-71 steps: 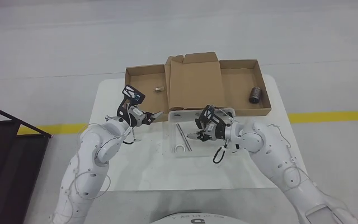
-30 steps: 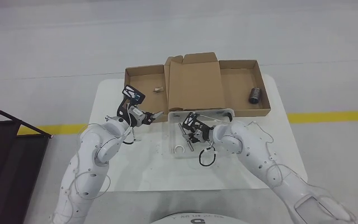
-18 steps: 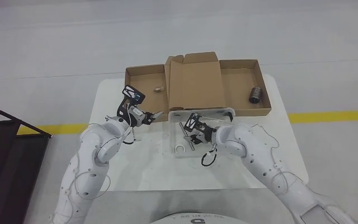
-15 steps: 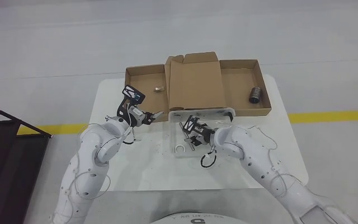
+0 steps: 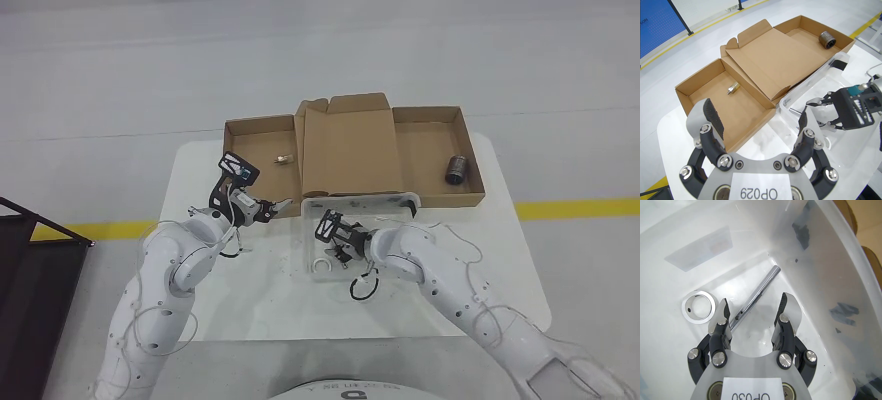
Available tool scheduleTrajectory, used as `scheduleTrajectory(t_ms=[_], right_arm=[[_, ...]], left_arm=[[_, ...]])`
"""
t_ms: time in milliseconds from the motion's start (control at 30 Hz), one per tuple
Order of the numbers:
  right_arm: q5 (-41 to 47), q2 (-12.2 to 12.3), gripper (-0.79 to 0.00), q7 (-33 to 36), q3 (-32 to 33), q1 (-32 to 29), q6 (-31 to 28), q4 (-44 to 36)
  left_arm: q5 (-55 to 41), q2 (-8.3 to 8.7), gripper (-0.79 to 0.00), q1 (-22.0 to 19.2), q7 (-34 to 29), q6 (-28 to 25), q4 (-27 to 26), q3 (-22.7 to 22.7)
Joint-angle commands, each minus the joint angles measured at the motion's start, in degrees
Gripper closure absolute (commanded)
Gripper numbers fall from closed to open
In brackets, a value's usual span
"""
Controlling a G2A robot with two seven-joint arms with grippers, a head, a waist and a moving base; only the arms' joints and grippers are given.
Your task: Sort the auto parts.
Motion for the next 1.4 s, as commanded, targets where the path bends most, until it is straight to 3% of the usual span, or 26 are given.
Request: scheduleTrajectory(t_ms=[0, 233, 367, 1000, 1367], right_arm=[[-0.2, -0.4, -0.517, 0.8, -1.0, 0.6, 0.5, 0.8], [0.7, -1.2, -0.391, 3.1, -2.2, 1.8, 1.4, 2.6], [0.7, -1.0, -0.363, 3.1, -1.1, 1.1, 1.7, 1.9], [1.6, 2.1, -0.351, 1.6, 9.0, -6.4, -1.2, -6.1], [4.4, 1.5, -0.354, 2.7, 7.4, -4.3, -3.4, -4.1]], left_arm=[[0.0, 0.00, -0.785, 0.0, 0.0, 0.0, 0.0, 0.0], [0.0, 0.00, -0.785, 0.0, 0.0, 0.0, 0.0, 0.0], [0.0, 0.00, -0.785, 0.0, 0.0, 0.0, 0.0, 0.0], [0.0, 0.00, -0.785, 0.0, 0.0, 0.0, 0.0, 0.0], [0.0, 0.00, -0.785, 0.0, 0.0, 0.0, 0.0, 0.0]])
